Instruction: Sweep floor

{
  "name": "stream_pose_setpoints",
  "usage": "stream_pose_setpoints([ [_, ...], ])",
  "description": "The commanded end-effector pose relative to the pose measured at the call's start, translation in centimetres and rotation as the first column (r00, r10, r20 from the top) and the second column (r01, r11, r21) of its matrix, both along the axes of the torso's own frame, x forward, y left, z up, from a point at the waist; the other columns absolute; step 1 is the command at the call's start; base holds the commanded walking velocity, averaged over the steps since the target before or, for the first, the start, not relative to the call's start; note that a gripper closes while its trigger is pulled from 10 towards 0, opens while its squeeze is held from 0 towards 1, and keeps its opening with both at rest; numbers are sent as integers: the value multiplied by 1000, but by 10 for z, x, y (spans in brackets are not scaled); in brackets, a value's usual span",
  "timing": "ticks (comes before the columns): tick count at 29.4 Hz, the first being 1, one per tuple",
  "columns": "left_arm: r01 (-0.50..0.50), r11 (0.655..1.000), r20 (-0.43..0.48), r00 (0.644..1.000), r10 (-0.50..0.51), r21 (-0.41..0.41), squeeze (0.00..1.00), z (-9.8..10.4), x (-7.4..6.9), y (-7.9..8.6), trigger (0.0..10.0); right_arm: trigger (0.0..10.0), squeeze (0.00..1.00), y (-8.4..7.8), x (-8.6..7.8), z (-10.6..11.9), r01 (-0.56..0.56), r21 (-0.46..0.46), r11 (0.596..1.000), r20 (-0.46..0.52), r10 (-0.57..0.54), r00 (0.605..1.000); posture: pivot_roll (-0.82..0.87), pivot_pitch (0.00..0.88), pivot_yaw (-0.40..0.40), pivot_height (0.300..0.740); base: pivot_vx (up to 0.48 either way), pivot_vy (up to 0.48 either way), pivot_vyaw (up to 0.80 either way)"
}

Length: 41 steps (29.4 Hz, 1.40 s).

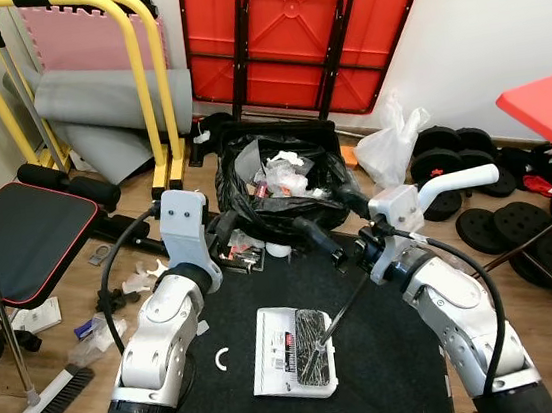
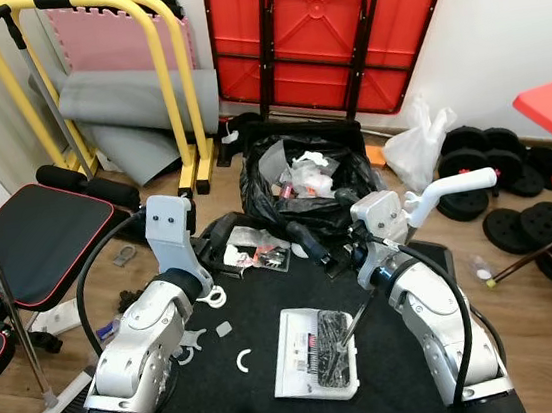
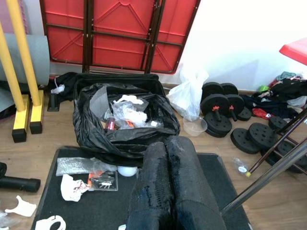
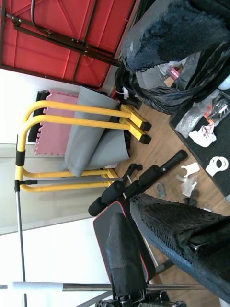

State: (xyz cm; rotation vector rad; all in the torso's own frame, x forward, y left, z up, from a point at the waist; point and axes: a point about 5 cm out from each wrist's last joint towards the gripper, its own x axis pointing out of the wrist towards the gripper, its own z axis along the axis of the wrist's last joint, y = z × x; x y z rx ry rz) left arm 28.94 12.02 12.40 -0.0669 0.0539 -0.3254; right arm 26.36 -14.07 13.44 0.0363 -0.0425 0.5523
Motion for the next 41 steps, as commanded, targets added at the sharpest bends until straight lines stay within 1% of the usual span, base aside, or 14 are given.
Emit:
stream_pose_setpoints([
  [1,65,998,2,998,-65,16,0,0,0,-6,10000,10000,0,-4,0,-1,11,7,1000,-14,-11,1000,-164,0,-156,740,0,0,0],
  [3,53,998,7,999,-54,42,0,0,2,-5,10000,10000,0,-4,0,-1,11,4,1000,-13,-11,1000,-163,0,-154,740,0,0,0],
  [9,35,997,12,999,-36,66,0,1,3,-3,10000,10000,0,-4,1,0,13,4,1000,-13,-13,1000,-164,0,-153,740,0,0,0],
  [10,-13,997,28,1000,10,82,0,2,5,3,10000,10000,0,-5,1,2,14,26,1000,-4,-13,1000,-161,0,-150,740,0,0,0],
  [11,-13,997,28,1000,10,82,0,2,5,3,10000,10000,0,-5,1,2,14,26,1000,-4,-13,1000,-161,0,-150,740,0,0,0],
  [12,-69,991,44,997,64,113,0,4,7,11,10000,10000,0,-6,0,4,21,40,999,2,-22,1000,-159,0,-148,740,0,0,0],
  [14,-69,991,44,997,64,113,0,4,7,11,10000,10000,0,-6,0,4,21,40,999,2,-22,1000,-159,0,-148,740,0,0,0],
  [15,-106,985,62,993,98,135,0,5,8,17,10000,10000,0,-6,0,4,19,47,999,-1,-19,1000,-159,0,-146,740,0,0,0],
  [18,-106,985,62,993,98,135,0,5,8,17,10000,10000,0,-6,0,4,19,47,999,-1,-19,1000,-159,0,-146,740,0,0,0],
  [19,-126,981,72,991,117,146,0,5,8,21,10000,10000,0,-5,-1,4,11,27,1000,3,-11,1000,-158,0,-145,740,0,0,800],
  [21,-131,980,73,990,121,149,0,4,6,23,10000,10000,0,-4,-2,4,-1,5,1000,4,1,1000,-156,0,-145,740,0,0,797],
  [24,-91,989,54,995,86,118,0,3,3,22,10000,10000,0,-3,-2,3,-16,-18,1000,2,16,1000,-154,0,-147,740,0,0,794],
  [28,-77,990,54,996,71,117,0,3,2,20,10000,10000,0,-3,-1,2,-31,-53,998,2,31,1000,-154,0,-142,740,0,0,792],
  [41,-64,992,27,998,61,105,0,-4,-2,19,10000,10000,0,-1,-2,2,-49,-77,996,2,49,999,-149,0,-142,740,0,0,788],
])
